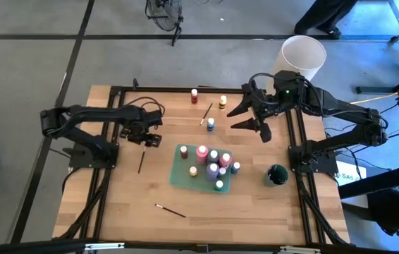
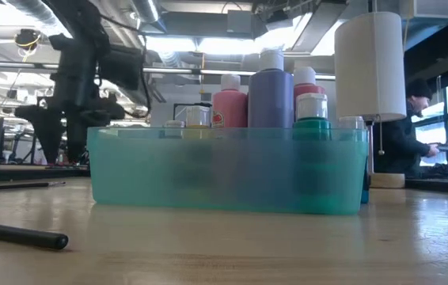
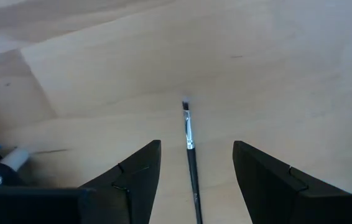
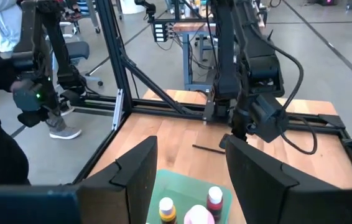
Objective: Pick & Place Paint Supplies
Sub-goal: Put the black eyeshadow brush into the green cup
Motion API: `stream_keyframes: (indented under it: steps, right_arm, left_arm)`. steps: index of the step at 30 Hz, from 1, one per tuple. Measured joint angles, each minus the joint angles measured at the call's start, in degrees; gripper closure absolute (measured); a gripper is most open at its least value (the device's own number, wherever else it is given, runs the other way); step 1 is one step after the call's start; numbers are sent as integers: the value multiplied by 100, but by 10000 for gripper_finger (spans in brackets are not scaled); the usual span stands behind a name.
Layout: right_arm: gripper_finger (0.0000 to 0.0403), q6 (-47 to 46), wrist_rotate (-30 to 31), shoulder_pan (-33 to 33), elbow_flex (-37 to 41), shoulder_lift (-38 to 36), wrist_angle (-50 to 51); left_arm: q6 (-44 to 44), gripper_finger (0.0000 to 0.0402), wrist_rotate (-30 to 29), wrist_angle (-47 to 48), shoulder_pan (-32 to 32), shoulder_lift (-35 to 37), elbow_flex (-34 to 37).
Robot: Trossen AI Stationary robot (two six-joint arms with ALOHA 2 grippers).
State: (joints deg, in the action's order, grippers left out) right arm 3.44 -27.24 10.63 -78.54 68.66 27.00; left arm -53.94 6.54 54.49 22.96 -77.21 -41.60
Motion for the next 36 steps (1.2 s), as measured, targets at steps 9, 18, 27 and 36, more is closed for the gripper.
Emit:
stream_keyframes:
  steps: [9, 18, 27, 36]
  right_arm:
    - [210, -114, -90, 2, 0, 0, 133]
    - [210, -170, -196, 1, 0, 0, 145]
    - [210, -170, -197, 0, 0, 0, 197]
    - [210, -170, -304, 0, 0, 0, 249]
  left_arm:
    - [373, 206, 144, -189, 7, -668, 0]
    - [440, 206, 237, -486, 7, -1168, -16]
    - [581, 206, 187, -545, 108, -1350, -17]
    - [772, 206, 0, -580, 57, -1344, -11]
